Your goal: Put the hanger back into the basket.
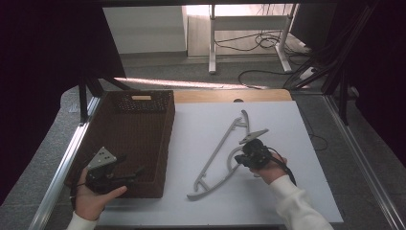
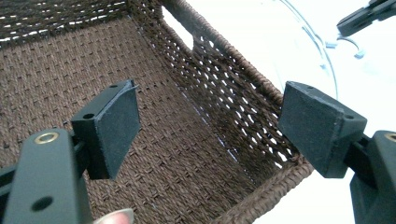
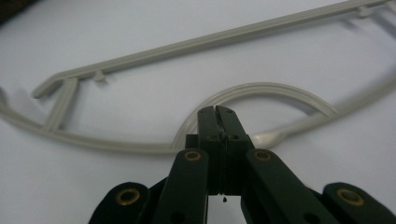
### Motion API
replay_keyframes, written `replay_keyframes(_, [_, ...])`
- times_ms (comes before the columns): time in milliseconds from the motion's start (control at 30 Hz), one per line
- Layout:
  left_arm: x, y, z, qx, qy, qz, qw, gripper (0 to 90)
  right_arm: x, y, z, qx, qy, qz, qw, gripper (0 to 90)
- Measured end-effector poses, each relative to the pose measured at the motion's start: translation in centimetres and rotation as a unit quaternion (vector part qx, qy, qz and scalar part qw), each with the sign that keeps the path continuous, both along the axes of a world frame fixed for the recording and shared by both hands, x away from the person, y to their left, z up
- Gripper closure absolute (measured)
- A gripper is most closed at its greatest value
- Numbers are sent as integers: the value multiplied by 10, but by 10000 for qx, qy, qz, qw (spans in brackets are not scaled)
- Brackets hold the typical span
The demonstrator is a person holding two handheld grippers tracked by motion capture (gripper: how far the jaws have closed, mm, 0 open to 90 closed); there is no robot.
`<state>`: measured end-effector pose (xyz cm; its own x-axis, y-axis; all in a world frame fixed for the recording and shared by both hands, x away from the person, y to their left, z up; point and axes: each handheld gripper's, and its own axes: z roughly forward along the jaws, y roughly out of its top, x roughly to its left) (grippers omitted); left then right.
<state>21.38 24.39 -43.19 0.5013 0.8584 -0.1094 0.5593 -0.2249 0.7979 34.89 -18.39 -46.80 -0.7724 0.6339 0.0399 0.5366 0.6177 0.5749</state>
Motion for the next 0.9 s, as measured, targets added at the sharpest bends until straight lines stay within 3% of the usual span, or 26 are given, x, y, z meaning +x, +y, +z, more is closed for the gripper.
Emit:
replay_keyframes(200, [0, 0, 1, 11, -4, 5, 10000, 204, -23, -48, 11, 541, -117, -342, 9979, 876])
replay_keyframes(233, [0, 0, 1, 9, -8, -2, 10000, 204, -23, -48, 11, 541, -117, -342, 9979, 876])
replay_keyframes(300, [0, -1, 2, 14, -9, -12, 10000, 203, -32, -64, 9, 751, -77, -502, 9959, 788])
replay_keyframes(333, [0, -1, 2, 14, -12, -14, 10000, 203, -39, -80, 6, 912, -64, -682, 9935, 615])
replay_keyframes(433, [0, -3, 2, 16, -9, -30, 10000, 203, -49, -95, 4, 998, -132, -886, 9910, 472])
replay_keyframes(567, [1, -6, 1, 26, 5, -54, 10000, 203, -55, -108, 2, 975, -233, -1099, 9889, 375])
replay_keyframes(700, [1, -9, 2, 26, 4, -83, 10000, 203, -51, -110, 2, 945, -325, -1256, 9870, 333])
replay_keyframes(900, [1, -16, 4, -3, 17, -158, 9999, 203, -47, -112, 1, 867, -346, -1296, 9872, 326])
